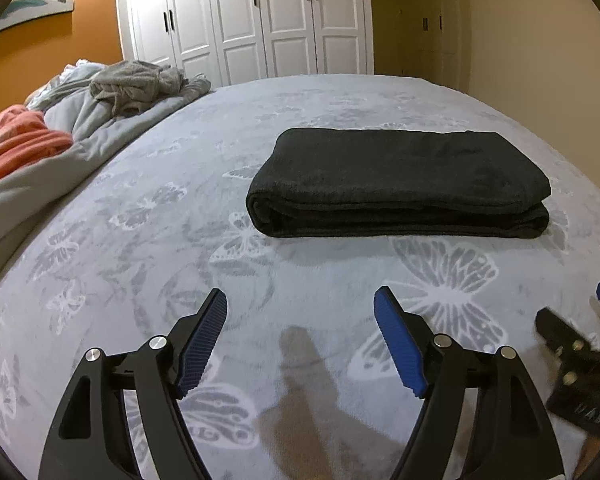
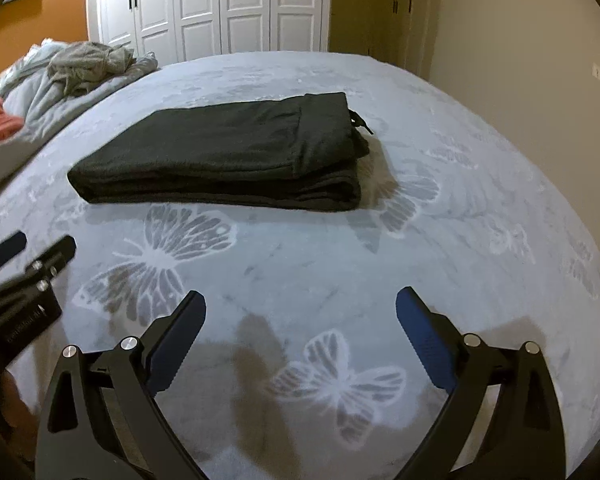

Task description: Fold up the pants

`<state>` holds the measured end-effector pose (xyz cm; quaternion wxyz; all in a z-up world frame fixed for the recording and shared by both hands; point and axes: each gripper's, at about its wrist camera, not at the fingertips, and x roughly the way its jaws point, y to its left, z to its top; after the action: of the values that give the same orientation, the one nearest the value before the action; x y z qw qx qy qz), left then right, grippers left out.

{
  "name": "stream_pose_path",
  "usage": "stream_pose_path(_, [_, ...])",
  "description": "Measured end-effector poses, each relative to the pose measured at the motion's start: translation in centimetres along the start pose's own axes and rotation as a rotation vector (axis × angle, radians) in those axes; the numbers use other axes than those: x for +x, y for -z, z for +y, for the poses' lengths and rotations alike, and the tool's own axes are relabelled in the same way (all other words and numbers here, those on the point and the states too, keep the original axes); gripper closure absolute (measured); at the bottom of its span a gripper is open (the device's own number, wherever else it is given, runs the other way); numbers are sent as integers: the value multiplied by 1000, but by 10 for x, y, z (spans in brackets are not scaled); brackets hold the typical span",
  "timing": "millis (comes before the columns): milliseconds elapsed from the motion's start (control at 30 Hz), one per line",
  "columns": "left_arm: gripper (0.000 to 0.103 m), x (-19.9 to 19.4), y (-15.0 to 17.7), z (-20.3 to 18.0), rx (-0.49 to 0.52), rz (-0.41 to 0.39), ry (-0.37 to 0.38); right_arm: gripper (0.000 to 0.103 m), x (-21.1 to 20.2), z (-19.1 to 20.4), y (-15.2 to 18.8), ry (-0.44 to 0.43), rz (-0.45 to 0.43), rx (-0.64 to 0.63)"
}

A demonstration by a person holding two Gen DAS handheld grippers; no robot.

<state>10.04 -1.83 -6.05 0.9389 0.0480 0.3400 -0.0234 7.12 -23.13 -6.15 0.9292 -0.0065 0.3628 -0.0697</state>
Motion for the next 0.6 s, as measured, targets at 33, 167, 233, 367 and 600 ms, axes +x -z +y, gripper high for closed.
stream_pose_path(33, [30,1,0,1,-4,1,3,9,0,1,0,3,1,-5])
stream_pose_path(167, [30,1,0,-1,4,-3,7,9,-1,-1,0,6,-11,4])
stream_pose_path(233, [30,0,1,-3,18,-9,6,9,0,-3,-1,2,-9,18])
stream_pose_path(367, [30,-1,1,-6,34,-20,3,9,1,-8,-2,-3,-5,46])
stream_pose_path(600, [30,-3,2,-9,39,-27,3,8,1,-9,-2,-2,-11,48])
